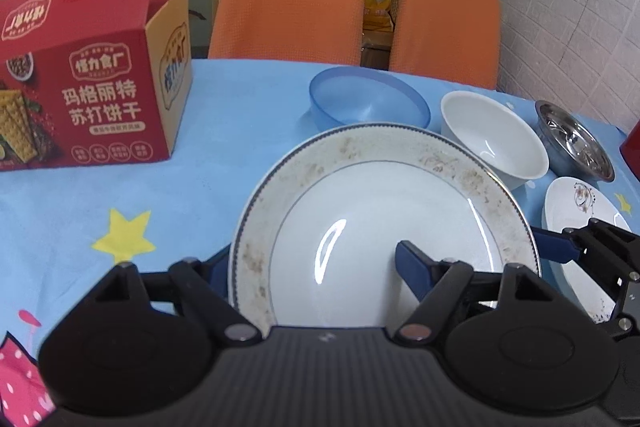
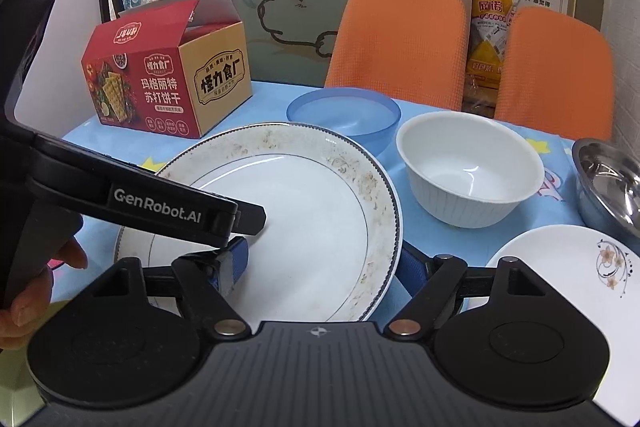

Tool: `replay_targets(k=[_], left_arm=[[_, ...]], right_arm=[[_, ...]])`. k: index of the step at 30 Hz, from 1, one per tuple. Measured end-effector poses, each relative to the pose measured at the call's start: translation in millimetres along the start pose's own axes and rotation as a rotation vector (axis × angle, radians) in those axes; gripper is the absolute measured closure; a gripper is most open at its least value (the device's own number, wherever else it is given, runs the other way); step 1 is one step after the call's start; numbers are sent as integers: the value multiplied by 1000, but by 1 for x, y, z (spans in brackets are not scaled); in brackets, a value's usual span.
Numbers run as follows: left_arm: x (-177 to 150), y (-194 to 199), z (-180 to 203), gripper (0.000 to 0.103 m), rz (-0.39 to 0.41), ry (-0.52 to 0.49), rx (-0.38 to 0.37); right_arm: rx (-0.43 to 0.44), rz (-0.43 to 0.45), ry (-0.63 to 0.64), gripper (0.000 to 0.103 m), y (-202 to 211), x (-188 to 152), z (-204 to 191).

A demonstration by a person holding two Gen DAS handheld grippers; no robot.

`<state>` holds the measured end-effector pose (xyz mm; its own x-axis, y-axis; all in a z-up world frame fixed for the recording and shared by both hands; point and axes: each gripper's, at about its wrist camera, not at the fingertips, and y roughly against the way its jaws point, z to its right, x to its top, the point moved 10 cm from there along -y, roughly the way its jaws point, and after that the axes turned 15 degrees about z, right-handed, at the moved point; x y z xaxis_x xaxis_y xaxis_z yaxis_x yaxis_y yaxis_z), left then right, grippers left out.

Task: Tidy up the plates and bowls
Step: 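Lift the gold-rimmed plate and lower it onto the green plate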

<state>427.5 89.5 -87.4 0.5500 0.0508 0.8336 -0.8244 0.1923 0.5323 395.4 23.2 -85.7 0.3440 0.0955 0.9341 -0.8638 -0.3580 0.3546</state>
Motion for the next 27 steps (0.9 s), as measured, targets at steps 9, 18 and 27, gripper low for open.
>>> replay_targets(k=[9,18,27], left_arm=[[-10,-6,-4,25,-30,12,5],[-19,1,-7,19,8,-29,-25],[-26,3,-2,25,38,-75,-10]], right_arm=[[10,-49,-19,0,-18,-9,3],[33,-34,22,0,-13,-22,5],[61,-28,4,0,-13,-23,-4]])
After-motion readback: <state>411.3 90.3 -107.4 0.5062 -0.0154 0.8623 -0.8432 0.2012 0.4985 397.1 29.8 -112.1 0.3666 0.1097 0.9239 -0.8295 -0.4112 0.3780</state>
